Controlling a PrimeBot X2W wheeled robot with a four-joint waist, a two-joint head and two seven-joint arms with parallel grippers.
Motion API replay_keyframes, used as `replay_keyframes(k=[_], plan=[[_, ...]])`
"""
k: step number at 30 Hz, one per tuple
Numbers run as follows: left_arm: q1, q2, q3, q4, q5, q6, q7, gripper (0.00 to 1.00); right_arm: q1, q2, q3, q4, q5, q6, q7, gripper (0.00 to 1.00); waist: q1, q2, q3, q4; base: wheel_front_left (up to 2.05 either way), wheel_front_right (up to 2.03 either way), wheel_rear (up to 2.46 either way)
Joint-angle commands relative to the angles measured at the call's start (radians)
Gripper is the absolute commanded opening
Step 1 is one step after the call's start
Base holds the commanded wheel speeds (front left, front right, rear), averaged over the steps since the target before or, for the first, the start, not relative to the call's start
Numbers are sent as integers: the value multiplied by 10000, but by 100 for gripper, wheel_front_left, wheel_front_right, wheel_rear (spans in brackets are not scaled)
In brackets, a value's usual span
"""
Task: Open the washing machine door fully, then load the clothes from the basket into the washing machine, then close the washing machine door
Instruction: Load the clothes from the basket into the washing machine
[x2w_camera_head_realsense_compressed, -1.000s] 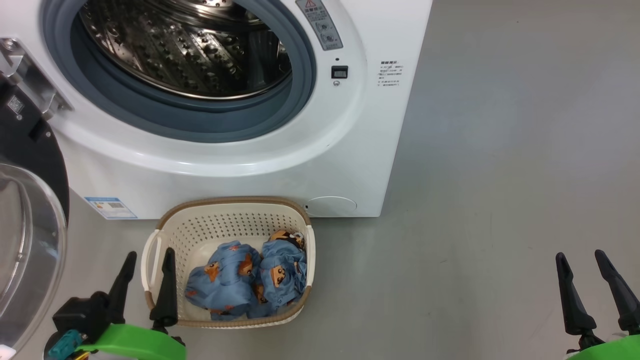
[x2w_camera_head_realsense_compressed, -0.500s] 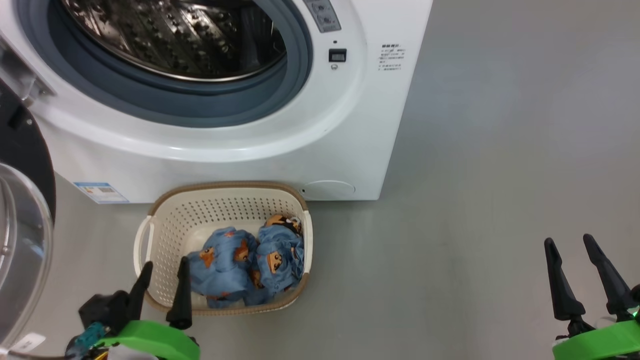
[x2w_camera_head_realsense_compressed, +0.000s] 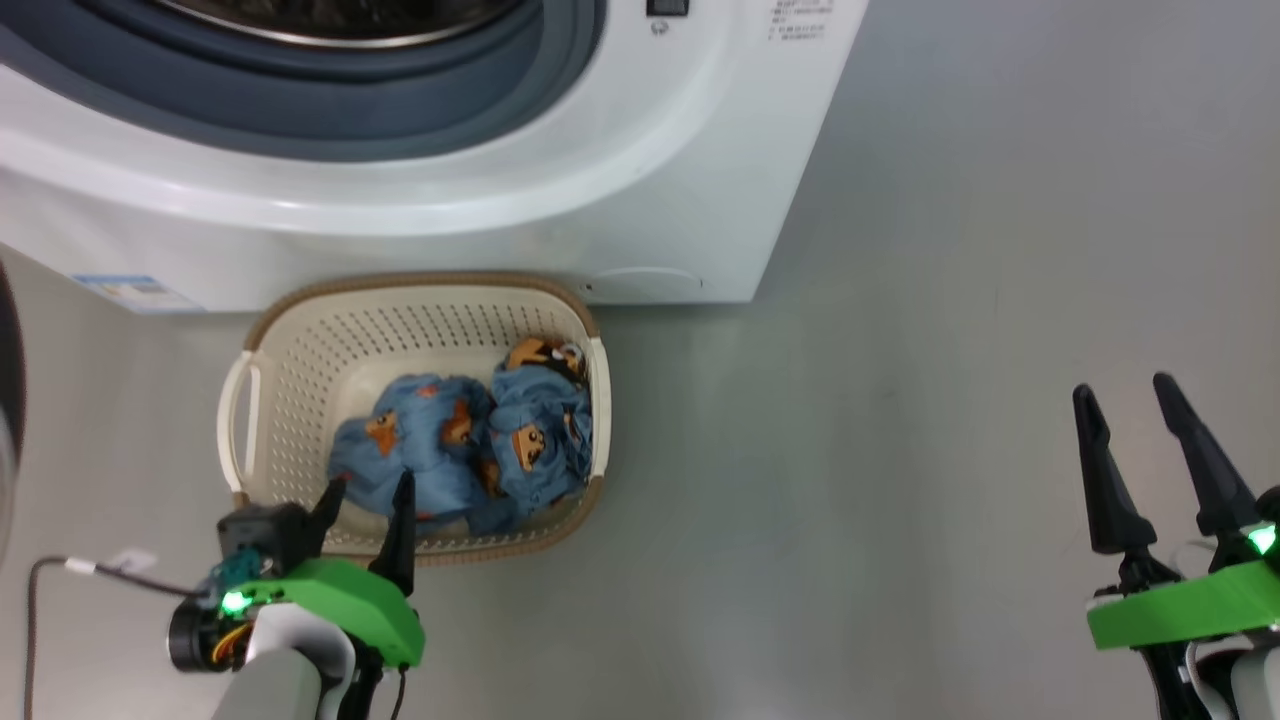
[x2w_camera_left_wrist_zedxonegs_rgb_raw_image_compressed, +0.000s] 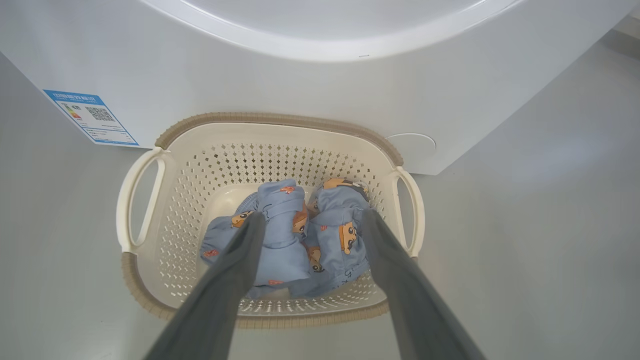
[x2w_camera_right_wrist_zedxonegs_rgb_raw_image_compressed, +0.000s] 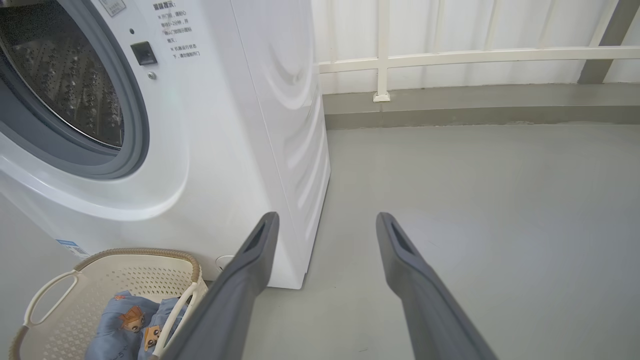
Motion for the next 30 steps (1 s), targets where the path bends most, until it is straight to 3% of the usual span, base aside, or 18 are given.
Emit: replay_keyframes(k=[1, 17, 30], plan=[[-539, 216, 53, 459, -53, -15, -65, 100, -276, -208, 278, -321, 129, 62, -120, 100, -1, 0, 875, -91, 0, 0, 0], [-3366, 589, -850, 3698, -518, -15, -65, 100, -1269, -314, 547, -629, 184, 62, -120, 100, -1, 0, 2666, -332, 0, 0, 0], [-4916, 981, -790, 5089, -1119, -15, -65, 100, -1695, -412, 552, -1085, 173, 62, -120, 100, -1, 0, 3890, -490, 0, 0, 0]])
